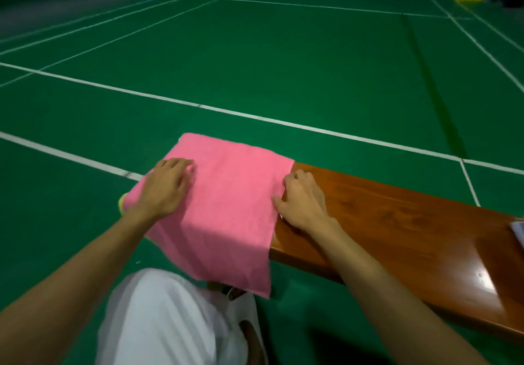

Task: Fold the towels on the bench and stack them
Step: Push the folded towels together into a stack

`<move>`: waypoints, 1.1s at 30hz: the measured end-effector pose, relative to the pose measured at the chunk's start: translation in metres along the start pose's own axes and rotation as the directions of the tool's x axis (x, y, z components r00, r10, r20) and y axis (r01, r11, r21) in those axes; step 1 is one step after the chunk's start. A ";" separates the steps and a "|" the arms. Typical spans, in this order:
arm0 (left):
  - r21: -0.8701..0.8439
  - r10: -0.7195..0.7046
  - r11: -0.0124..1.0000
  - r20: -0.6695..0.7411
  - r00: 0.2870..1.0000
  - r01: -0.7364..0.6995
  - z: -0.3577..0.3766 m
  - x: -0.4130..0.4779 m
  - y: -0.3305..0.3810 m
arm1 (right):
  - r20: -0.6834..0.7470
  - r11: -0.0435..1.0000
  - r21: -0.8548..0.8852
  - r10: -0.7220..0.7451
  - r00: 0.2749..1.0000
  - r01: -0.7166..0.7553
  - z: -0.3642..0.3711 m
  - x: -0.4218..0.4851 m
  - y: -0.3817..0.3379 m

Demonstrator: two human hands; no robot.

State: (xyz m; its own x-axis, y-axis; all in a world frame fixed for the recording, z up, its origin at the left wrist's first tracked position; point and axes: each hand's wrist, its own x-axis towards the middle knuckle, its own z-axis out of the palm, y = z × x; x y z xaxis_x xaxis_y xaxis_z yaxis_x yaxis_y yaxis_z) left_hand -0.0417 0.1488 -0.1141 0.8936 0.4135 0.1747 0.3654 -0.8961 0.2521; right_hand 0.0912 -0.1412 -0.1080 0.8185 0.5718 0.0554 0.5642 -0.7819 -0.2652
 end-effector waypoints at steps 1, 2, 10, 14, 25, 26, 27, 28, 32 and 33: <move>0.002 -0.059 0.998 -0.062 0.996 0.059 0.002 0.000 -0.016 | -0.028 1.000 0.005 0.023 0.999 -0.023 0.004 0.000 -0.007; 0.010 -0.127 0.992 -0.117 0.985 0.129 0.001 0.000 -0.028 | -0.059 0.998 0.035 0.051 0.997 -0.049 0.008 0.001 -0.013; -0.106 -0.443 0.896 -0.199 0.874 0.431 -0.018 0.003 -0.027 | -0.132 0.954 0.222 0.234 0.963 -0.201 0.011 0.006 -0.025; -0.083 -0.377 0.925 -0.302 0.876 0.370 -0.027 0.002 -0.015 | -0.174 0.935 0.305 0.238 0.955 -0.178 0.000 0.000 -0.012; -0.067 -0.173 0.985 -0.341 0.924 0.160 -0.066 0.009 0.075 | -0.195 0.913 0.323 0.320 0.927 -0.248 -0.061 -0.023 0.075; -0.072 -0.148 0.989 -0.332 0.932 0.131 -0.064 0.011 0.087 | -0.192 0.914 0.308 0.332 0.924 -0.264 -0.066 -0.028 0.090; -0.075 -0.118 0.992 -0.323 0.939 0.099 -0.060 0.012 0.100 | -0.190 0.914 0.294 0.343 0.920 -0.280 -0.072 -0.032 0.105; -0.077 -0.086 0.995 -0.313 0.946 0.065 -0.056 0.014 0.113 | -0.188 0.914 0.280 0.353 0.917 -0.295 -0.077 -0.037 0.120; -0.134 -0.011 0.991 -0.246 0.969 -0.023 -0.033 0.016 0.173 | -0.167 0.893 0.220 0.432 0.886 -0.394 -0.094 -0.059 0.182; -0.152 0.006 0.988 -0.230 0.973 -0.042 -0.026 0.016 0.188 | -0.167 0.880 0.210 0.462 0.871 -0.427 -0.098 -0.066 0.196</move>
State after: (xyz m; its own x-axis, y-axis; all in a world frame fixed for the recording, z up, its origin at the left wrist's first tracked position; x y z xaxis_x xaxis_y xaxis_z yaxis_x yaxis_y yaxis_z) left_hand 0.0341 -0.0091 -0.0387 0.8117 0.4346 0.3903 0.2841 -0.8776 0.3863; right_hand 0.1586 -0.3563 -0.0692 0.9917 0.0952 0.0866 0.1245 -0.8798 -0.4588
